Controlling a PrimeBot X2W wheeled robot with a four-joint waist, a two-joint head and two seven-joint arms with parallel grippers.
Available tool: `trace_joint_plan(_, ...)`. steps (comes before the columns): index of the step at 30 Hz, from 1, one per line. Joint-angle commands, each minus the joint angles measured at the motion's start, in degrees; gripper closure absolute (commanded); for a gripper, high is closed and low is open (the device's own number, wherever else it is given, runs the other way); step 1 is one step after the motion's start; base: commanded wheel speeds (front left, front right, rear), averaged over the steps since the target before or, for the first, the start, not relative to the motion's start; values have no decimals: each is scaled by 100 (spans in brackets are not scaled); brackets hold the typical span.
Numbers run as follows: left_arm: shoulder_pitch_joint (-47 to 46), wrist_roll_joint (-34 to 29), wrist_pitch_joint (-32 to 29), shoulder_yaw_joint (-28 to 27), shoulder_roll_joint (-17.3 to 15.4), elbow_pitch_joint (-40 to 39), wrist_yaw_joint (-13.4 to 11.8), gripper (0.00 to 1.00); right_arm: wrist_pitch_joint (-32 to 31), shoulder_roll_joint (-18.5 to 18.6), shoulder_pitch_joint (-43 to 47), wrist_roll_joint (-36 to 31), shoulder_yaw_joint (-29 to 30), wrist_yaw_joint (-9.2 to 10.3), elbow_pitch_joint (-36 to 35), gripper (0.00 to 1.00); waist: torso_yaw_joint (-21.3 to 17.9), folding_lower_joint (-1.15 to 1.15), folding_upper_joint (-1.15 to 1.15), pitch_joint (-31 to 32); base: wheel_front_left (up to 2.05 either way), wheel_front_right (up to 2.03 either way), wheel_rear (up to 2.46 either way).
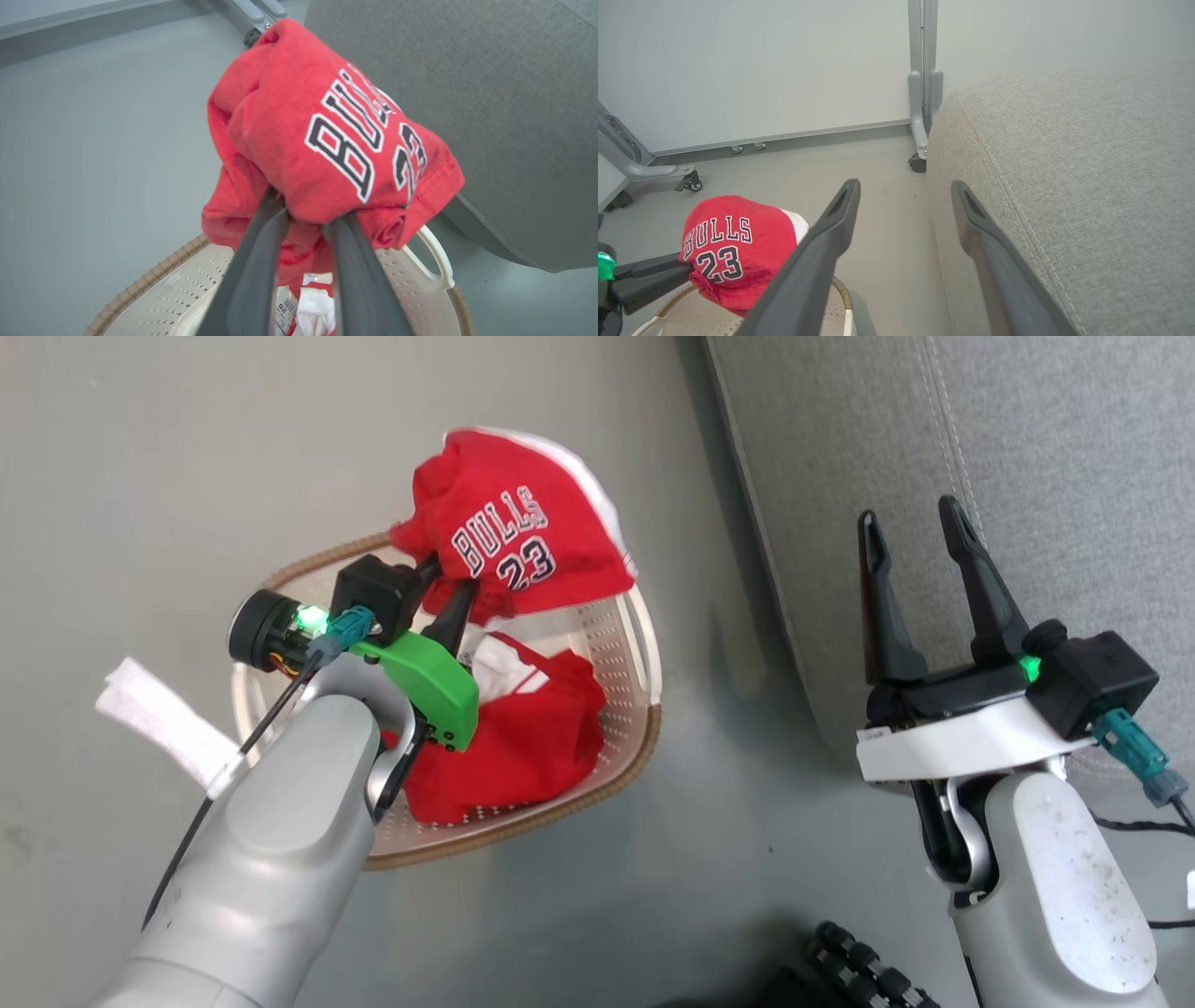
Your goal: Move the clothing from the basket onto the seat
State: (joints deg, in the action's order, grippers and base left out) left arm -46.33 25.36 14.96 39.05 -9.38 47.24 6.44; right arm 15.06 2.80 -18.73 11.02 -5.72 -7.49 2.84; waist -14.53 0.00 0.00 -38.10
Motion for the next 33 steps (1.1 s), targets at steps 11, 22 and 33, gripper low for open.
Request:
trace_joint_plan(11,1563,-3,26,-1311,-166,-2627,-201,100,-47,18,546,-318,132,0,146,0,1178,0,0,1642,0,0,0)
trace_joint_plan(22,2190,-333,27,-2008,-74,-4110,-31,100,-344,17,924,-398,110,0,-33,0,1424,0,0,2336,0,0,0)
trace_joint_plan(33,3018,-467,27,-2033,-105,-4675,-20,100,-596,17,1548,-292,-36,0,-169,0,1412,0,0,3092,0,0,0)
